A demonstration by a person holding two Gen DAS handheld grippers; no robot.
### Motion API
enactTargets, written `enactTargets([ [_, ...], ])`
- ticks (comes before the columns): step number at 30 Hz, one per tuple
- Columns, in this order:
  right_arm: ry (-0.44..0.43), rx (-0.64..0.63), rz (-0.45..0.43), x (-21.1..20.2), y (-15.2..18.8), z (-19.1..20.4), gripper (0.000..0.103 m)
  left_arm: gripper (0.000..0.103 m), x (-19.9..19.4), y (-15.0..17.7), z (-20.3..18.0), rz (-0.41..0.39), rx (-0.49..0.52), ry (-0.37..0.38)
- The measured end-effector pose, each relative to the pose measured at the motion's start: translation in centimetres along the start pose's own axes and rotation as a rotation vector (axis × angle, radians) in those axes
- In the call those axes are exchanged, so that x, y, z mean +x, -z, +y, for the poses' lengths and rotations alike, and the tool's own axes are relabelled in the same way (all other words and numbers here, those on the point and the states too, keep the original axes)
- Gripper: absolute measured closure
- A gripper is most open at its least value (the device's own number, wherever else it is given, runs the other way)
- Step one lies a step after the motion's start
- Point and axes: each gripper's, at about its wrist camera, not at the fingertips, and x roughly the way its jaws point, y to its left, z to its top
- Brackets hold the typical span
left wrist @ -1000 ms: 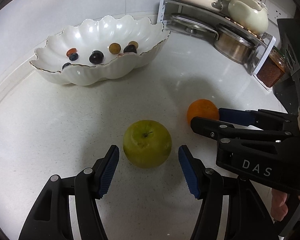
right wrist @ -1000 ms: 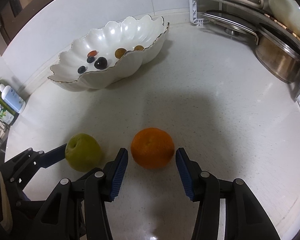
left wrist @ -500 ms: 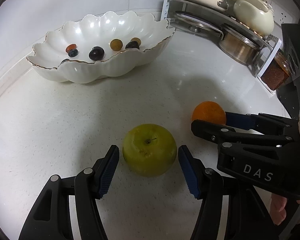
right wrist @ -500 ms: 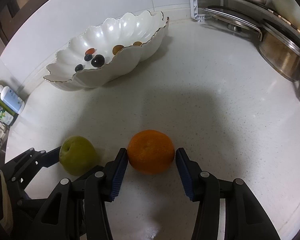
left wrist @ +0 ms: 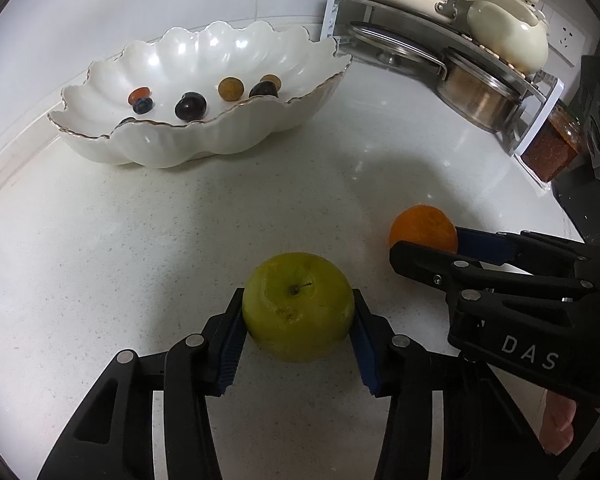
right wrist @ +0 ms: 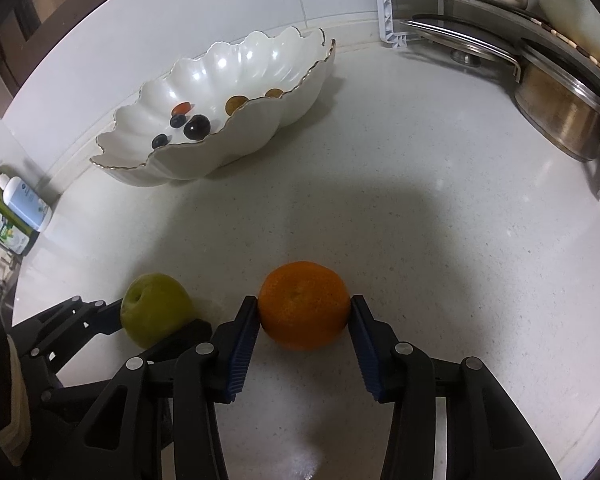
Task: Organize fruits
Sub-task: 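Carry the green apple and orange in both tools over the white bowl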
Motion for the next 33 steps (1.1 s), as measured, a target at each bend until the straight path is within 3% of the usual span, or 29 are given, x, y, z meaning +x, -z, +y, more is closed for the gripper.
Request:
enactTargets([
  [20, 0.009, -0.006, -0.048, -2.0, 0.9, 1.3, 0.057, 0.056, -4.5, 0.6, 2.3, -0.065, -0.083, -0.044],
  [33, 0.035, -0.039, -0.137, -5.6, 1.3, 4.0, 0.057, 0.056, -8.9, 1.1, 3.6, -0.149, -0.109, -0.056],
])
